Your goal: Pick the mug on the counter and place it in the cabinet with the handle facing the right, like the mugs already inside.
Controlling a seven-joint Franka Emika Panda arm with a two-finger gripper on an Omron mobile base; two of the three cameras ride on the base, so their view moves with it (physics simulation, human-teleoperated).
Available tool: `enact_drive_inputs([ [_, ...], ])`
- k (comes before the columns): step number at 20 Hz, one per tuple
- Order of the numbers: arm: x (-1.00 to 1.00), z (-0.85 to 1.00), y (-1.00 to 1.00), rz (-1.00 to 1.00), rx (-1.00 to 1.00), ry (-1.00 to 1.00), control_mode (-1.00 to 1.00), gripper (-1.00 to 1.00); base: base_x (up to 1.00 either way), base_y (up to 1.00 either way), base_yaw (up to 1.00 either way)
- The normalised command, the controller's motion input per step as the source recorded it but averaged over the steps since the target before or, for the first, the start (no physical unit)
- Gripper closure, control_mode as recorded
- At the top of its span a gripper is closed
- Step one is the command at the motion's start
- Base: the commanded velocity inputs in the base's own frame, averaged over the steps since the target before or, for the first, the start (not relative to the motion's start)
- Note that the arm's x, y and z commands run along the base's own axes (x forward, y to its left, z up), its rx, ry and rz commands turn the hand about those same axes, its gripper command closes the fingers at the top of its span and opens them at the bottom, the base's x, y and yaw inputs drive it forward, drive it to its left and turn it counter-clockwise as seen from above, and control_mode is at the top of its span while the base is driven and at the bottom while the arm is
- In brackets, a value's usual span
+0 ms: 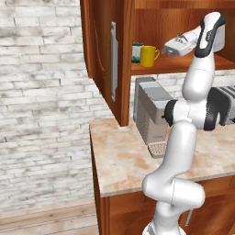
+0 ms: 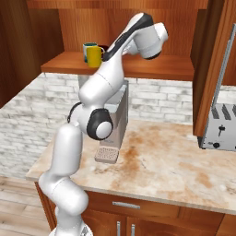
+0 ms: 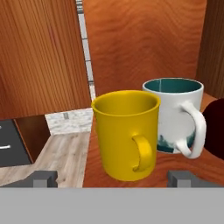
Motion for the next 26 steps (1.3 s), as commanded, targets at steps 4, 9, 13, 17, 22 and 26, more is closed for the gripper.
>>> enact_drive_inputs([
  [4,-0.33,-0.06,0.13,-0.05,0.0,0.0,-1.0,-1.0,0.0,0.0,0.0],
  [9,-0.27,-0.1,0.17,-0.06,0.01,0.0,-1.0,-1.0,0.0,0.0,0.0],
  [13,-0.02,0.0,0.0,0.0,0.0,0.0,-1.0,-1.0,0.0,0.0,0.0],
  [17,-0.01,-0.03,0.0,0.0,0.0,-0.01,-1.0,-1.0,0.0,0.0,0.0],
  [22,-0.17,-0.05,0.0,0.0,0.0,-0.01,-1.0,-1.0,0.0,0.0,0.0],
  [26,-0.3,0.0,0.0,0.0,0.0,0.0,-1.0,-1.0,0.0,0.0,0.0],
])
